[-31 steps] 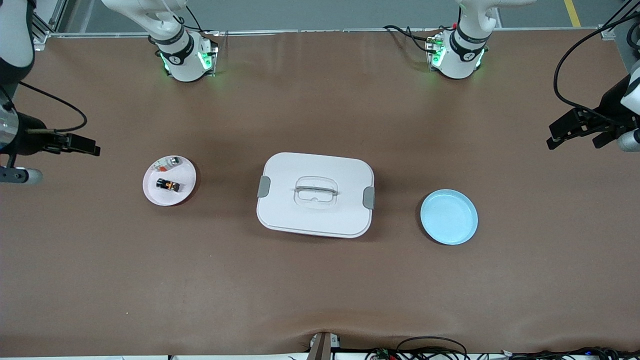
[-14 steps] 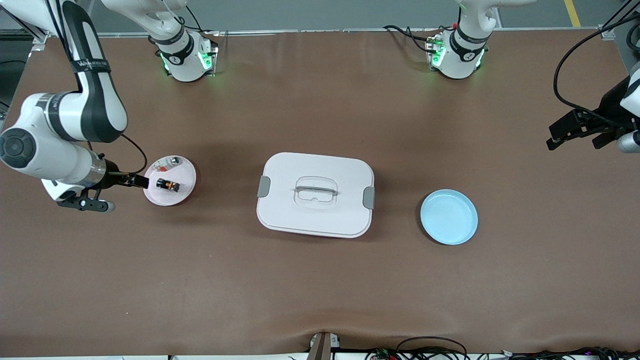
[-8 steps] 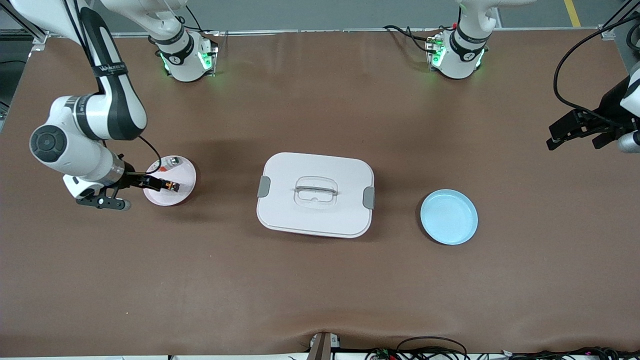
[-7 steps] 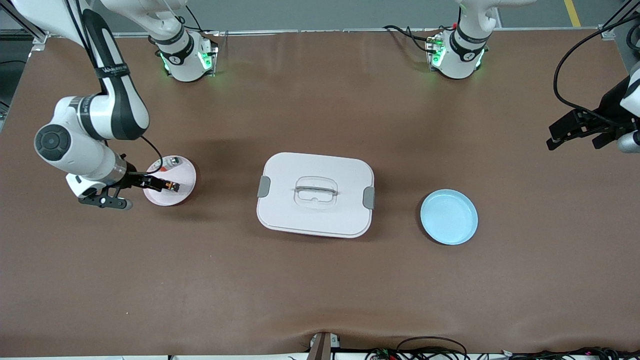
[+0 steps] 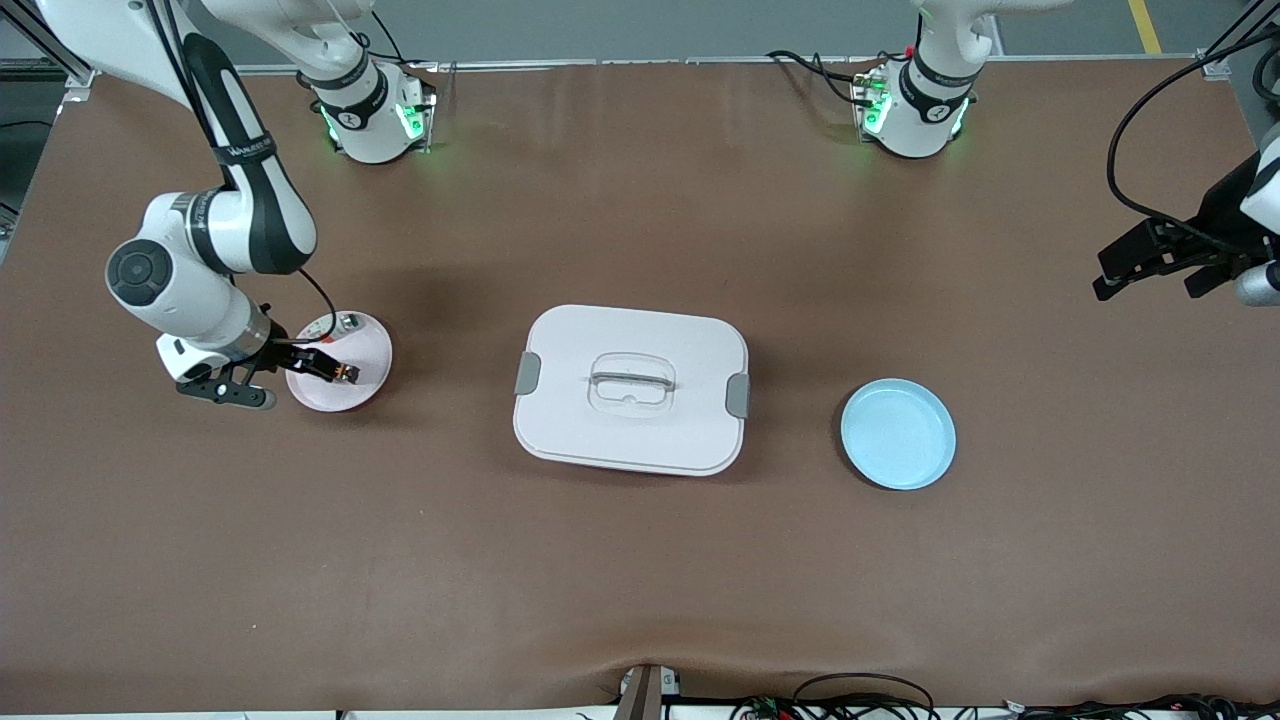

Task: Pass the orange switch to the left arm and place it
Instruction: 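Move the right gripper over the white plate toward the orange switch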

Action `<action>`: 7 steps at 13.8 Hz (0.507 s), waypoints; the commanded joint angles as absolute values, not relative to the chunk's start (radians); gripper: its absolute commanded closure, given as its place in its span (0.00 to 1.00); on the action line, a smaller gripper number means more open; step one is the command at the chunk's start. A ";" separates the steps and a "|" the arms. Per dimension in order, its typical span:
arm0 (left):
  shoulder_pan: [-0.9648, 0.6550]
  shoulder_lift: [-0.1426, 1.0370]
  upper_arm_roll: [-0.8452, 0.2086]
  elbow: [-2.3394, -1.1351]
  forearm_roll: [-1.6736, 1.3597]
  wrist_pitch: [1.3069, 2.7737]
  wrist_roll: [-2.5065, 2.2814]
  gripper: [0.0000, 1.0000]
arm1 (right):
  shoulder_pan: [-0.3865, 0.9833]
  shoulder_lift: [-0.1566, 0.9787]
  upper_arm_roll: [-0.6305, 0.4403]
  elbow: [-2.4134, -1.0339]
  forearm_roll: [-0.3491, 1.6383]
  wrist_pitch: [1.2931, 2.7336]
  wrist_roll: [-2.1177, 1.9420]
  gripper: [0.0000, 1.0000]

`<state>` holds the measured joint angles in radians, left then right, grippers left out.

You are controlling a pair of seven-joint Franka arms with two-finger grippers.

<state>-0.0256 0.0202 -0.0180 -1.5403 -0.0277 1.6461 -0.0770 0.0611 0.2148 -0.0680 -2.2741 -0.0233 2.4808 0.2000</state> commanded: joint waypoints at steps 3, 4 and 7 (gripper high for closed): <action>-0.026 0.020 -0.014 -1.529 -0.021 1.629 -0.051 0.00 | 0.060 0.247 -0.061 -2.324 -0.044 2.566 0.247 0.00; -0.026 0.021 -0.014 -1.529 -0.021 1.629 -0.049 0.00 | 0.061 0.258 -0.061 -2.324 -0.044 2.575 0.247 0.00; -0.026 0.020 -0.014 -1.529 -0.021 1.629 -0.051 0.00 | 0.060 0.287 -0.061 -2.324 -0.043 2.599 0.258 0.00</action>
